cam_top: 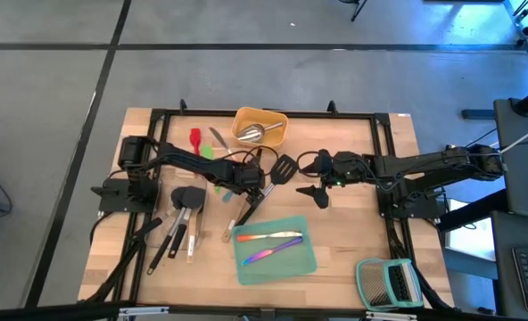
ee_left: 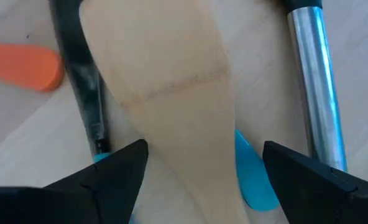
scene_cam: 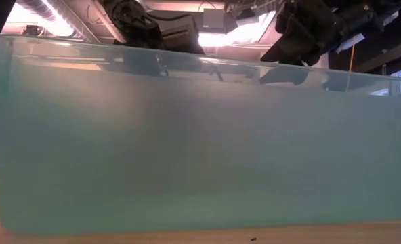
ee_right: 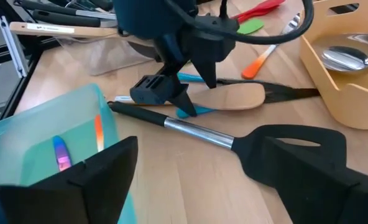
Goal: Pick & Place Kitchen Items
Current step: Put the wooden spatula into the transparent bin
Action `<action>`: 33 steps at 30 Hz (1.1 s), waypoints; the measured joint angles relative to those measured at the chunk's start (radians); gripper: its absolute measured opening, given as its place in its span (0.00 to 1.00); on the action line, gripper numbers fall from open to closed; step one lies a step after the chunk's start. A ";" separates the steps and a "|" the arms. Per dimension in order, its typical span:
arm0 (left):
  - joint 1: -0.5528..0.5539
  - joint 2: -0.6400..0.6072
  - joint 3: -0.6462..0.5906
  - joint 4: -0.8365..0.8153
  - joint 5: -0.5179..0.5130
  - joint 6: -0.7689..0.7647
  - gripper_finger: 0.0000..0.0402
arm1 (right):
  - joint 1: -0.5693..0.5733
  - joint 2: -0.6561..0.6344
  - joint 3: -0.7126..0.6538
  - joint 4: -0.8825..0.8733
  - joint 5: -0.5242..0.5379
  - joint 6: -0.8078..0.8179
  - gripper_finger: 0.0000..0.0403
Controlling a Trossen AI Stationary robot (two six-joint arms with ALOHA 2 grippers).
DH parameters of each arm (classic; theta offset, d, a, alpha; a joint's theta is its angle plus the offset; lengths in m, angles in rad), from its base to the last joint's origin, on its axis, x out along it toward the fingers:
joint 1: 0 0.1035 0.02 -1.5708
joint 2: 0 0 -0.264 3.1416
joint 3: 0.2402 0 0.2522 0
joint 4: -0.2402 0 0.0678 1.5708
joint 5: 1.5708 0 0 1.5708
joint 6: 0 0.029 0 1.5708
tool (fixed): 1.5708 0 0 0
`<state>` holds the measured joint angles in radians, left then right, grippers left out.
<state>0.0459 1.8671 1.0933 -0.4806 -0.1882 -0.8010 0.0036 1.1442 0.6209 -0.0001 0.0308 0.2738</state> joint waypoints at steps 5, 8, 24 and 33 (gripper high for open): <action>0.000 0.025 0.003 0.002 0.000 0.002 0.79 | 0.003 0.000 0.000 0.001 0.002 0.000 0.86; 0.000 0.026 0.002 0.001 0.000 0.002 0.77 | 0.005 0.000 0.000 0.007 0.002 0.000 0.86; 0.008 0.021 0.002 0.021 0.084 0.001 0.24 | 0.006 0.000 0.000 0.003 -0.006 0.000 0.86; 0.008 -0.025 -0.004 -0.013 0.108 0.002 0.22 | 0.010 0.000 0.000 -0.001 -0.008 0.000 0.86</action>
<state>0.0544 1.8424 1.0893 -0.4939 -0.0805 -0.7989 0.0140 1.1442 0.6209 -0.0010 0.0223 0.2737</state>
